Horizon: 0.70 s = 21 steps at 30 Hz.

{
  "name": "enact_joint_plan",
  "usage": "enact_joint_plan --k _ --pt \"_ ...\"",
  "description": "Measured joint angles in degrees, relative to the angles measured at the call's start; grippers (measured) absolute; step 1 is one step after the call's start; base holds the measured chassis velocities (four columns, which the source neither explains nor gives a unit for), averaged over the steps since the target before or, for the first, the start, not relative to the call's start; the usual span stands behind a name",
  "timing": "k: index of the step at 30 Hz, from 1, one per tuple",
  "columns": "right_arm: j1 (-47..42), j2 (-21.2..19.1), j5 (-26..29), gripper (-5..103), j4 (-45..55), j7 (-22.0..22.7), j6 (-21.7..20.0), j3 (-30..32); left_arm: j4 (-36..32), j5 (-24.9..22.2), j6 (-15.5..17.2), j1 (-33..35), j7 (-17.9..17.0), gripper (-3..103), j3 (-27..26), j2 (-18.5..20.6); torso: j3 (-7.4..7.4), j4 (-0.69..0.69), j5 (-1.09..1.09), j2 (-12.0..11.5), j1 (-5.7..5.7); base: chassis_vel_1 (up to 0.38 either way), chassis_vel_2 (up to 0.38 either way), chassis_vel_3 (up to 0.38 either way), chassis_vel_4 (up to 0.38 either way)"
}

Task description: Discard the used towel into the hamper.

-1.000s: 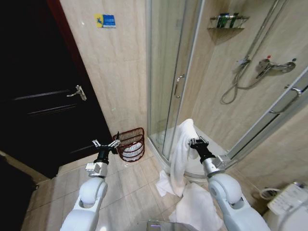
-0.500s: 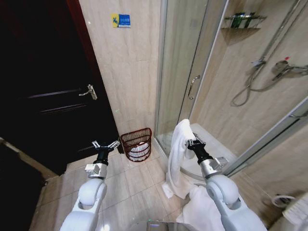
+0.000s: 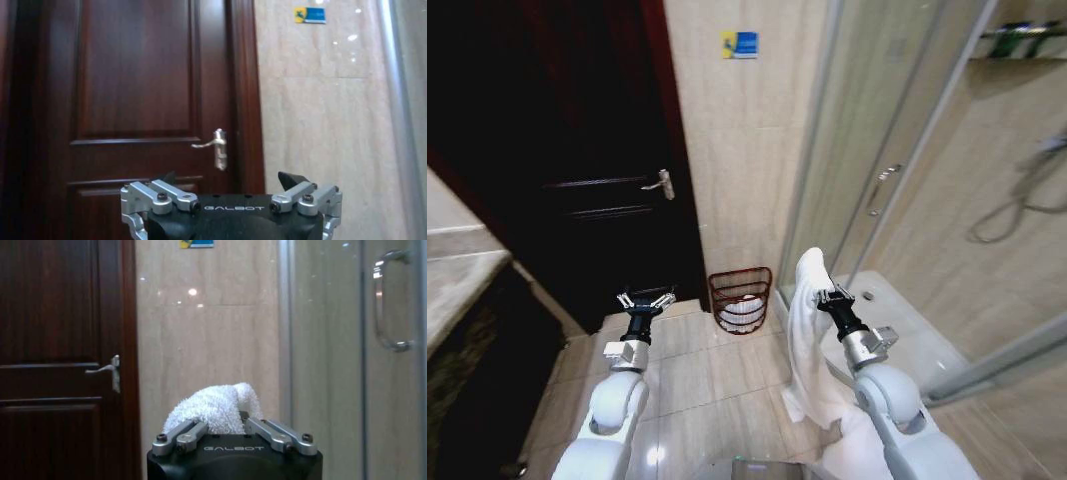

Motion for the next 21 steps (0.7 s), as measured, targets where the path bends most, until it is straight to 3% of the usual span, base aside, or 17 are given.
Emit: enact_joint_plan --k 21 --pt "-0.1 0.3 -0.7 9 -0.5 0.6 -0.2 0.0 -0.6 -0.2 0.0 0.5 0.2 100 0.3 -0.2 0.00 -0.02 0.00 0.0 0.00 0.028 0.027 -0.014 -0.013"
